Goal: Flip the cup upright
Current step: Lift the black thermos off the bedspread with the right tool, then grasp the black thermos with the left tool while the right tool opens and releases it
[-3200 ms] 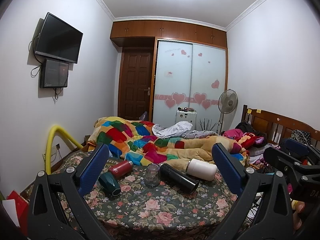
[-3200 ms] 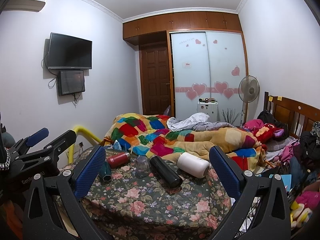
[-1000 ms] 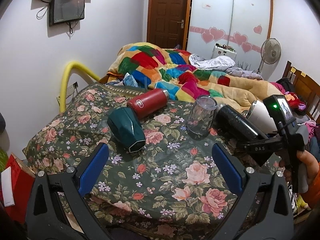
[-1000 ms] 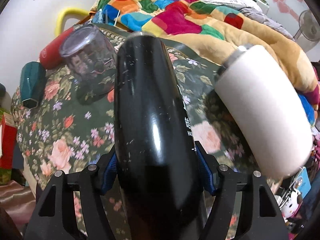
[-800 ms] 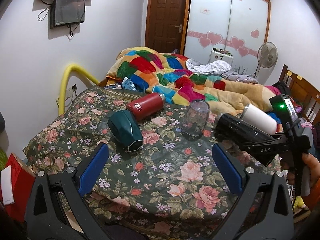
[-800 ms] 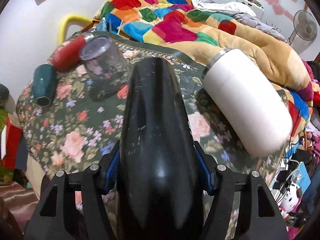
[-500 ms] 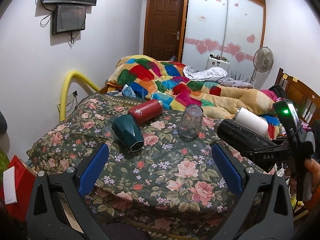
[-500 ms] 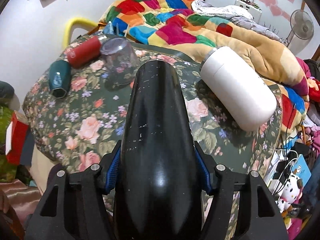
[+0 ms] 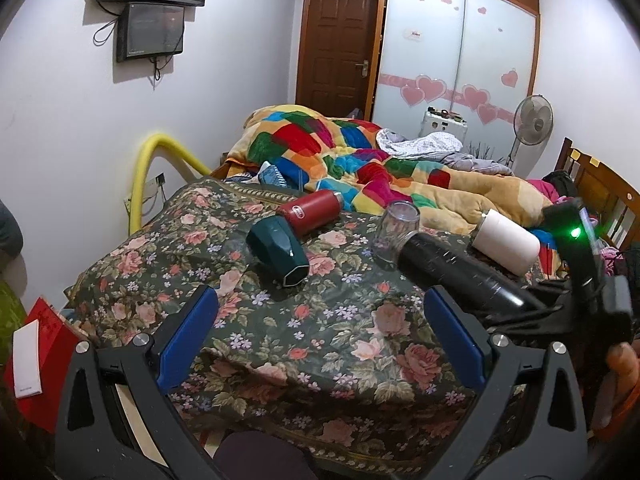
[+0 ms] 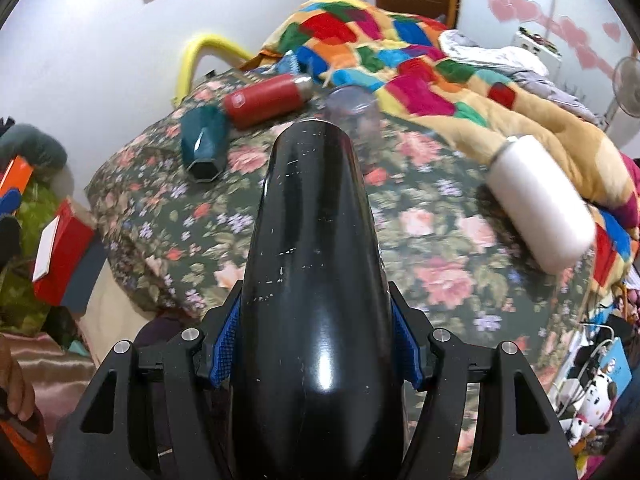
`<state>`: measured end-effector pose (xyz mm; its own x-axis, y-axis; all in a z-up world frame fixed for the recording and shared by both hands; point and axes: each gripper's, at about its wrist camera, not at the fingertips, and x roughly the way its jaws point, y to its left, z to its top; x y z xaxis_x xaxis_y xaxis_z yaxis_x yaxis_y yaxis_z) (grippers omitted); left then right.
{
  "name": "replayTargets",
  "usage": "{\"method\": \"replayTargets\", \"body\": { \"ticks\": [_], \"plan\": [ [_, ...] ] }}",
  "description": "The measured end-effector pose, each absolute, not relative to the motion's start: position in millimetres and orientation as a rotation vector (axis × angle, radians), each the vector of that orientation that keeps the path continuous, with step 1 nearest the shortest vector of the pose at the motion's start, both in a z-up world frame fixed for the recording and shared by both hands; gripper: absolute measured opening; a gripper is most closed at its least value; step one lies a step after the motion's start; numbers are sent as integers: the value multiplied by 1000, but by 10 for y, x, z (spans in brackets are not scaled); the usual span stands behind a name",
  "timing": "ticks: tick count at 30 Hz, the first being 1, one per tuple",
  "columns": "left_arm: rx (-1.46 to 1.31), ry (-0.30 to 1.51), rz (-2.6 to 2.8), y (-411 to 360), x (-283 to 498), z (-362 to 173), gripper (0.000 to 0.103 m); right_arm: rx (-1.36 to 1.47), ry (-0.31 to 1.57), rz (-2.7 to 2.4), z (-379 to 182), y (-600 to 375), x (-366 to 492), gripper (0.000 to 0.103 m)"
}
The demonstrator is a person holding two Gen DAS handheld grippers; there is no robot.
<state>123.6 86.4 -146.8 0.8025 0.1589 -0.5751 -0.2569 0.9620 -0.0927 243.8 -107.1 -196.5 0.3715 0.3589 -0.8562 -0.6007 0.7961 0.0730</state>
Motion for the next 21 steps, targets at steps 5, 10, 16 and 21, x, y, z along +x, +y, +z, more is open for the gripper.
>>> {"method": "replayTargets", "body": {
  "ticks": [5,10,16,21],
  "plan": [
    [-183,614,237,932,1227,-1515,103,-294,1050,647,-2176,-886,2411,62],
    [-192,635,236,960,1280,-1595,103,-336,1070,636,-2316,-835,2415,62],
    [-199,662,226,961,1393,-1681,103,-347,1095,637,-2416,-867,2465,62],
    [-189,684,220,905,1484,-1745,103,-360,1127,630,-2525,-880,2514,62]
  ]
}}
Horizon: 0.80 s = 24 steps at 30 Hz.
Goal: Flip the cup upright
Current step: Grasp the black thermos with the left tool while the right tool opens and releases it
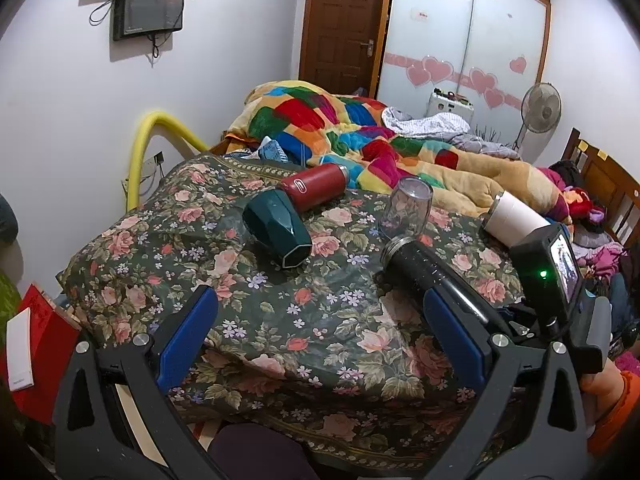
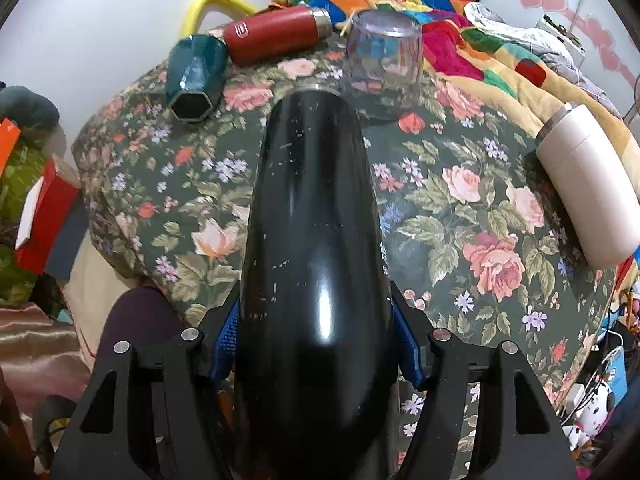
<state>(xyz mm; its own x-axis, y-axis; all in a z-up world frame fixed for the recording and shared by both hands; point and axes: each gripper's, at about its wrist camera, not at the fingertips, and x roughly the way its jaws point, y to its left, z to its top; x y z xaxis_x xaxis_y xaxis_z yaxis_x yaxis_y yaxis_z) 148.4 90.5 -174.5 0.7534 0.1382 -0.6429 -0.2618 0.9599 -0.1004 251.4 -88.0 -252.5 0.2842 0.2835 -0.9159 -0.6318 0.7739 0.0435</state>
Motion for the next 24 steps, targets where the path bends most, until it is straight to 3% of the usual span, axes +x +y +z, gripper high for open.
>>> {"method": "replayTargets", "body": {
  "ticks": [13,24],
  "plan": [
    [-149,783,196,720,1794,-1916,103,-304,1197,632,-2650,-980,2560,62],
    [-266,949,85,530,2353,-2192,103,-258,1020,584,-2059,-1510,2312,66]
  ]
}}
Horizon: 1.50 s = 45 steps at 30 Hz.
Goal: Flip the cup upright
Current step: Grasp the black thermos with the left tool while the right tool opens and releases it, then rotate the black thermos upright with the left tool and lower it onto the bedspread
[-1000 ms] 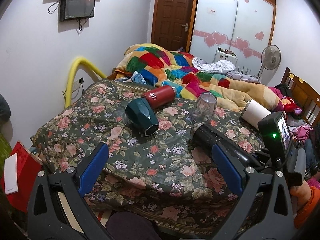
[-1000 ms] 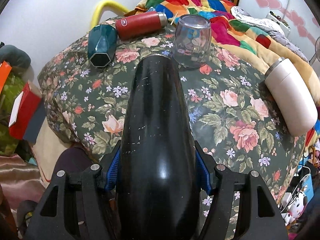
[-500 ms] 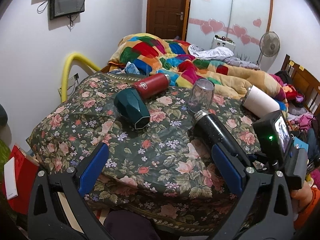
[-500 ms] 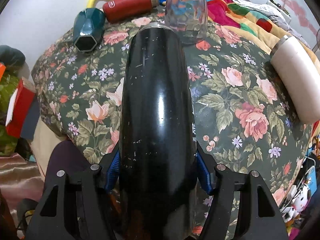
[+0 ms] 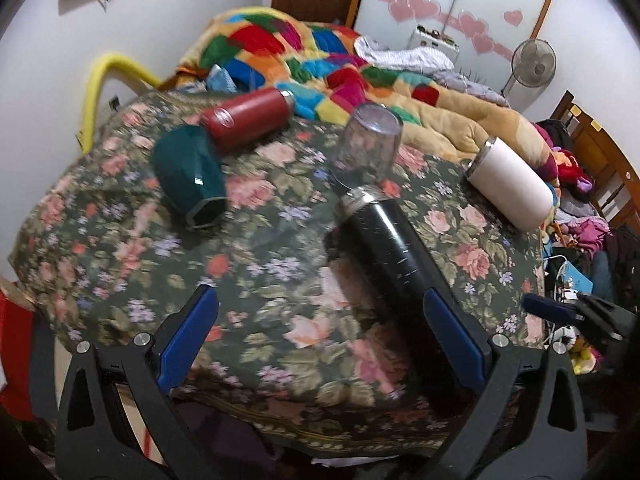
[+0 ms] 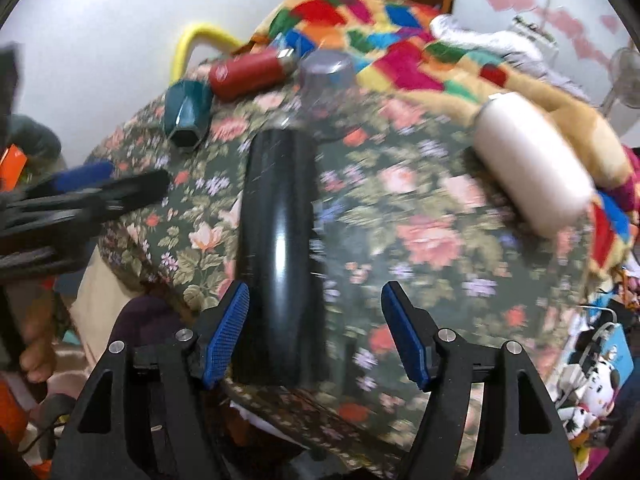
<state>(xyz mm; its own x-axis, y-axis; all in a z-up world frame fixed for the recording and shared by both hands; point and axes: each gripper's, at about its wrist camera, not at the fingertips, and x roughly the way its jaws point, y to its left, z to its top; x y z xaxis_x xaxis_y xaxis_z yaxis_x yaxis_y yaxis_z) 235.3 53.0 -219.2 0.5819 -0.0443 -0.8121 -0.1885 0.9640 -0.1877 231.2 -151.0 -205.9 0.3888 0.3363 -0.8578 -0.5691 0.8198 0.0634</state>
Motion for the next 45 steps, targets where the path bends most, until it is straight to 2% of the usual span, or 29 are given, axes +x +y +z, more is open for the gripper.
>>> {"method": "replayTargets", "body": {
  "ticks": [3,12,16,20,23,28,33,45],
  "plan": [
    [-253,1008,91,431,2526,-2328,103,-225,958,530,-1882,-1734,2255,72],
    [-301,1118,22,170,2856,-2552,98,-173,867,411,-1727,-2180,2153,73],
    [-294,1181,17,76,3004,-2680,82,-149,843,398,-1676,-2291,2092,73],
    [-273,1214,54,37,3113,-2771,81,-139,830,385,-1681,-2317,2052,73],
    [-255,1231,69,17,3179,-2832,74,-134,827,385,-1693,-2319,2021,73],
    [-211,1226,88,-27,3240,-2860,72,-142,800,384,-1637,-2299,1941,73],
    [-166,1135,64,-78,3112,-2628,68,-129,767,387,-1517,-2320,1870,73],
    [-66,833,-51,-221,2587,-1588,64,-93,703,375,-1307,-2371,1854,73]
  ]
}}
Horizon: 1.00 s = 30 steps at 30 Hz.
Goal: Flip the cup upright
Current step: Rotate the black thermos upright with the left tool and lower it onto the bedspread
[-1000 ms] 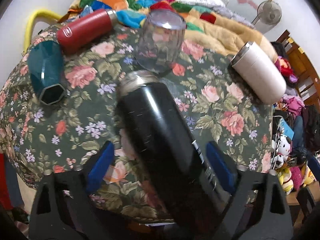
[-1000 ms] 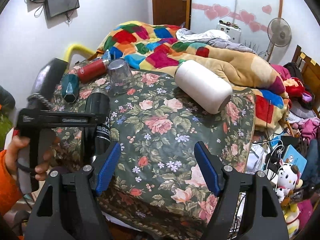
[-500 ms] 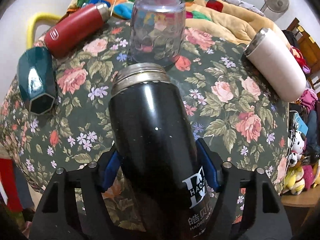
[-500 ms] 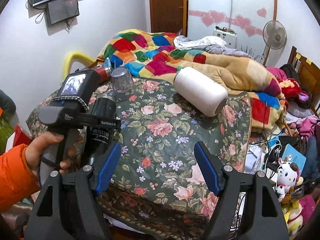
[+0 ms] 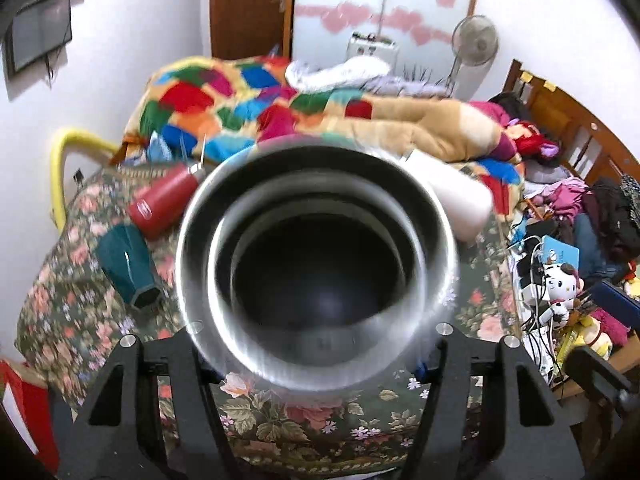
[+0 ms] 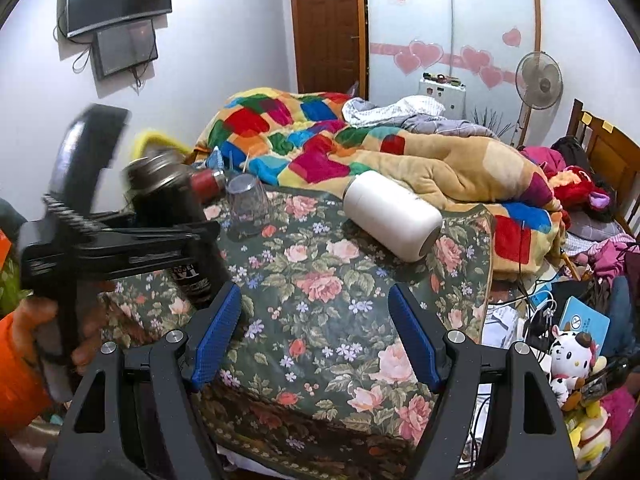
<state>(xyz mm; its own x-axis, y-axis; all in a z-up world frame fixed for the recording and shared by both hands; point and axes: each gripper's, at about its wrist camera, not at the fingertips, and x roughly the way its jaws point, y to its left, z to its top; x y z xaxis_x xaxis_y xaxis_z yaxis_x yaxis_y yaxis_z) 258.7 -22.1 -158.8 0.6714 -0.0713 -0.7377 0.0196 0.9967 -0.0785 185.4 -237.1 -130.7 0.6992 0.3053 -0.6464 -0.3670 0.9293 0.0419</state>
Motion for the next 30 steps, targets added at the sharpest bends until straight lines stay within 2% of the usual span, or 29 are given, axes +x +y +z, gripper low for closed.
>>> {"method": "replayTargets", "body": {
  "ticks": [4,10,22,30],
  "plan": [
    [-24,759,-41,-266,2576,-1398,64,-81,696,366,-1280,-2388,1881,73],
    [-6,741,-50,-326,2655,-1328,64,-69,699,363,-1279,-2426,1914,73],
    [24,891,-105,-524,2924,-1672,64,-57,712,348,-1311,-2477,1976,73],
    [30,911,-104,-587,3096,-1748,64,-42,725,337,-1337,-2525,2034,73]
  ]
}}
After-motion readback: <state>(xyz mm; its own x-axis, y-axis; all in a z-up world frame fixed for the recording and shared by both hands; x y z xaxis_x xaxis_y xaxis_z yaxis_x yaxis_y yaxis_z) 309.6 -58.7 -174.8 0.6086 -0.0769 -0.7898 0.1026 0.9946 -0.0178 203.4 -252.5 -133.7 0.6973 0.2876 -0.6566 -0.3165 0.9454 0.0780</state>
